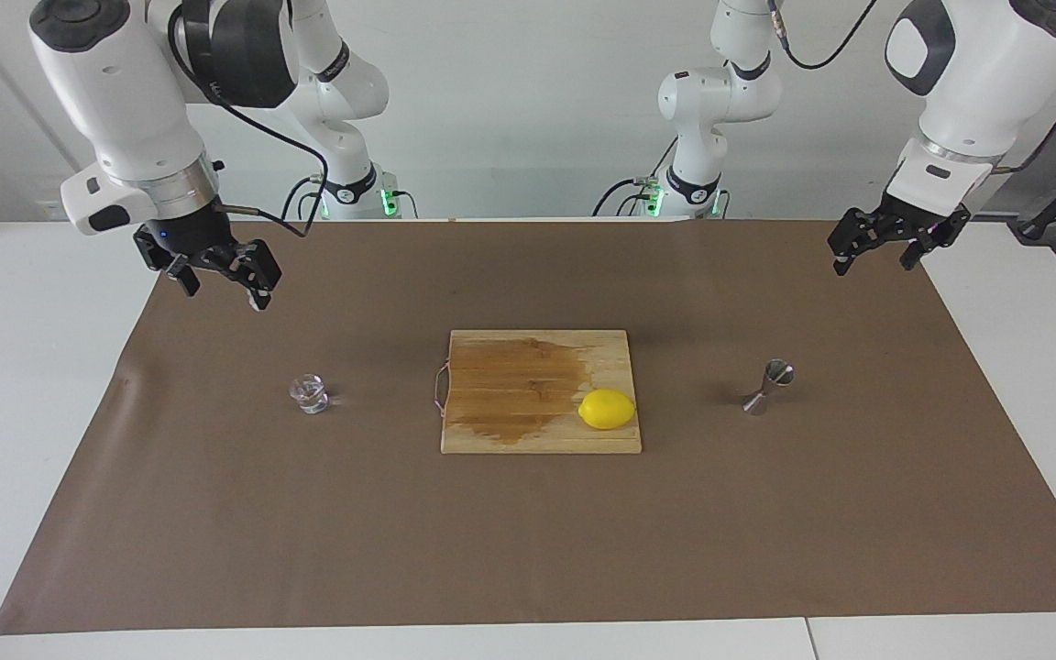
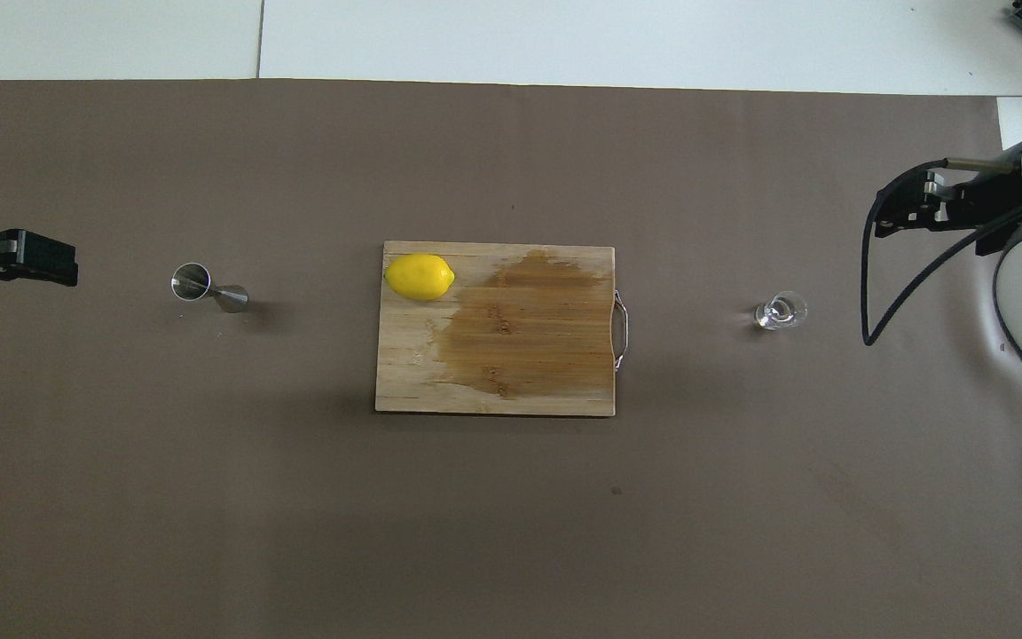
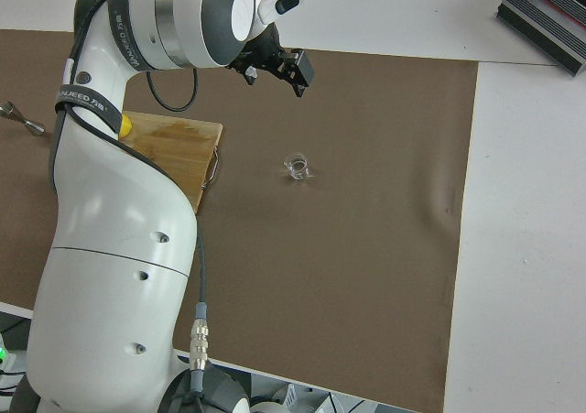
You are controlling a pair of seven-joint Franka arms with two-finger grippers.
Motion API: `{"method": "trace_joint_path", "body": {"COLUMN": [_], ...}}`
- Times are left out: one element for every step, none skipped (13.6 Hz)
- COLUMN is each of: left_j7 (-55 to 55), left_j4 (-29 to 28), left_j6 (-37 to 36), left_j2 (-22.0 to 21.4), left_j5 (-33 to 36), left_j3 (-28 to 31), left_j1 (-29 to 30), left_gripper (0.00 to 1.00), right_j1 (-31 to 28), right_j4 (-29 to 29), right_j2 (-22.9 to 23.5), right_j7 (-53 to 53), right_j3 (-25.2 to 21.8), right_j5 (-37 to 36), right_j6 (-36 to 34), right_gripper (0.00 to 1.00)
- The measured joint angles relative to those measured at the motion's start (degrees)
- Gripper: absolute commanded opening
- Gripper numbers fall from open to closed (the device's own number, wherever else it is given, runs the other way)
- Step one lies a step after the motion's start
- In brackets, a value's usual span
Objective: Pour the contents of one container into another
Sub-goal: 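Open the left gripper and bring it into view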
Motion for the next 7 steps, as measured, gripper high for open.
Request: {"method": "trace_joint_path", "body": {"left_j7": [0.0, 0.0, 0.0, 0.0, 0.0, 0.0, 0.0], "left_j4": [0.0, 0.0, 0.0, 0.0, 0.0, 0.0, 0.0], "left_j6": [0.0, 0.0, 0.0, 0.0, 0.0, -0.1, -0.6], "left_j2": [0.0, 0.0, 0.0, 0.0, 0.0, 0.0, 0.0], "left_j5": [0.0, 0.0, 0.0, 0.0, 0.0, 0.0, 0.0], "left_j3": [-0.1, 0.0, 0.0, 0.0, 0.0, 0.0, 0.1], "left_j1": [0.0, 0.0, 0.0, 0.0, 0.0, 0.0, 0.1], "left_gripper": [1.00, 1.00, 1.00, 1.00, 1.00, 1.00, 1.00], "right_j1": [0.0, 0.0, 0.0, 0.0, 0.0, 0.0, 0.0], "right_j4": [0.0, 0.0, 0.0, 0.0, 0.0, 0.0, 0.0], "right_j2": [0.0, 0.0, 0.0, 0.0, 0.0, 0.0, 0.0], "right_j7": [0.0, 0.0, 0.0, 0.0, 0.0, 0.0, 0.0], "right_j3": [0.0, 0.0, 0.0, 0.0, 0.0, 0.0, 0.0], "right_j5": [0.0, 0.0, 0.0, 0.0, 0.0, 0.0, 0.0], "right_j6": [0.0, 0.0, 0.0, 0.0, 0.0, 0.0, 0.0], "right_gripper": [1.00, 1.00, 1.00, 1.00, 1.00, 1.00, 1.00]}}
